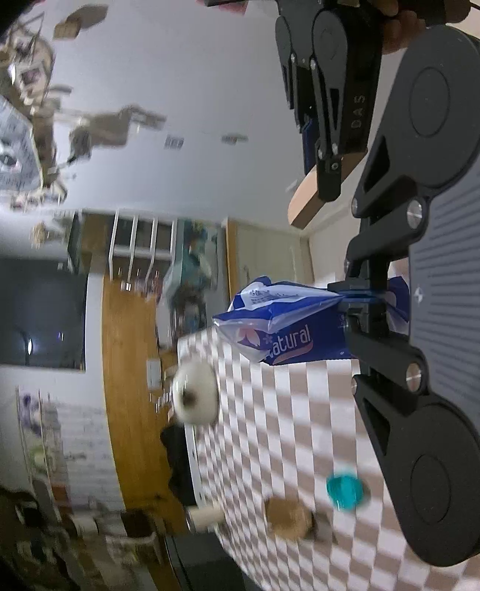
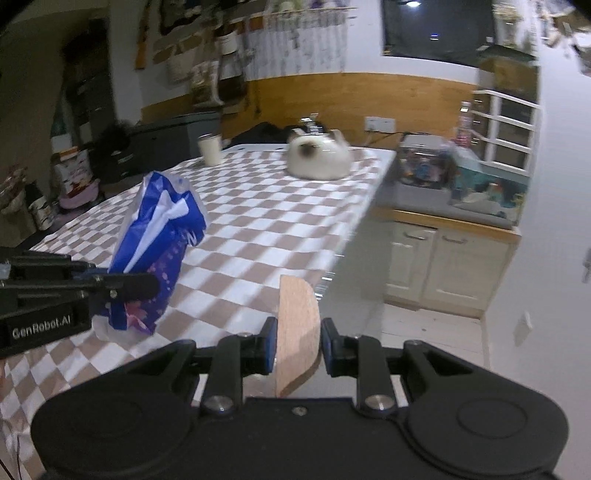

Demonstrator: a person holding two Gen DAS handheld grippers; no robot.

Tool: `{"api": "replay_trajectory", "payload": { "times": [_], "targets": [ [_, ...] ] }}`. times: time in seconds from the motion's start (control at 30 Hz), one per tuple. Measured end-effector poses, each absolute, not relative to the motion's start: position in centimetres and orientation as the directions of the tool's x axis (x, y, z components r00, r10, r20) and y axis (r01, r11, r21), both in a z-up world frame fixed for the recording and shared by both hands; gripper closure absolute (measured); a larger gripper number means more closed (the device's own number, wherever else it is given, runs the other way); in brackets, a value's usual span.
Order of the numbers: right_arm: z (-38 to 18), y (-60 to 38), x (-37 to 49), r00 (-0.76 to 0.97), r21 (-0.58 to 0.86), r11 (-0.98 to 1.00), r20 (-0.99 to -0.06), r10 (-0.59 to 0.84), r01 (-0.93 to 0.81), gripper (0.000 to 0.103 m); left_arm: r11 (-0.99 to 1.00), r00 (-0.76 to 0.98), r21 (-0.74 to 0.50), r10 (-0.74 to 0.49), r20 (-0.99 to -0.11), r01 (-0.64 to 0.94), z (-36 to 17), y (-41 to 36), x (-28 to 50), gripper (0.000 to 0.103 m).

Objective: Collect trash
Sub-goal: 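Carry the blue bag and wooden block over the wastebasket with both tools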

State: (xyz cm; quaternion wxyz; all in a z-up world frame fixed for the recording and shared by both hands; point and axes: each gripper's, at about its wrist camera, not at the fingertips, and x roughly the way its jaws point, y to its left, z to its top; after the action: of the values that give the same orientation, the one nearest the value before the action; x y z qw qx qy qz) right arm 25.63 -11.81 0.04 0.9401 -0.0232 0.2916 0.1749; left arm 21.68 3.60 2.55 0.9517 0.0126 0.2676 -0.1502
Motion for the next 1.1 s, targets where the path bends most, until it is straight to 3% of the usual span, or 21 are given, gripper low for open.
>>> {"api": "replay_trajectory", "payload": {
  "times": [0.23, 0.53, 0.8, 1.1],
  "targets": [
    [-1.1, -18.6, 24.5, 0.785, 0.076, 0.969, -0.573, 0.235, -0.235, 0.078, 0.916, 0.748, -0.095, -0.374, -0.549, 0.389, 1.3, -3.4, 22.9, 0.102],
    [-5.4, -25.5, 25.2, 0.739, 0.11, 0.989, -0.657, 0.146, -0.097, 0.078, 0.879, 0.607, -0.227, -0.458, -0.65, 0.419, -3.2, -9.9, 26.7, 0.102],
    [-11.2, -28.9, 26.8, 0.637, 0.137, 0.991, -0.763, 0.107, -0.002, 0.078, 0.872, 0.459, -0.324, -0.472, -0.753, 0.366, -9.4, -14.2, 30.9, 0.102],
    [-18.5, -30.8, 28.1, 0.475, 0.138, 0.988, -0.875, 0.09, 0.068, 0.078, 0.888, 0.312, -0.331, -0.428, -0.848, 0.319, -16.8, -16.2, 33.0, 0.102]
  ]
}}
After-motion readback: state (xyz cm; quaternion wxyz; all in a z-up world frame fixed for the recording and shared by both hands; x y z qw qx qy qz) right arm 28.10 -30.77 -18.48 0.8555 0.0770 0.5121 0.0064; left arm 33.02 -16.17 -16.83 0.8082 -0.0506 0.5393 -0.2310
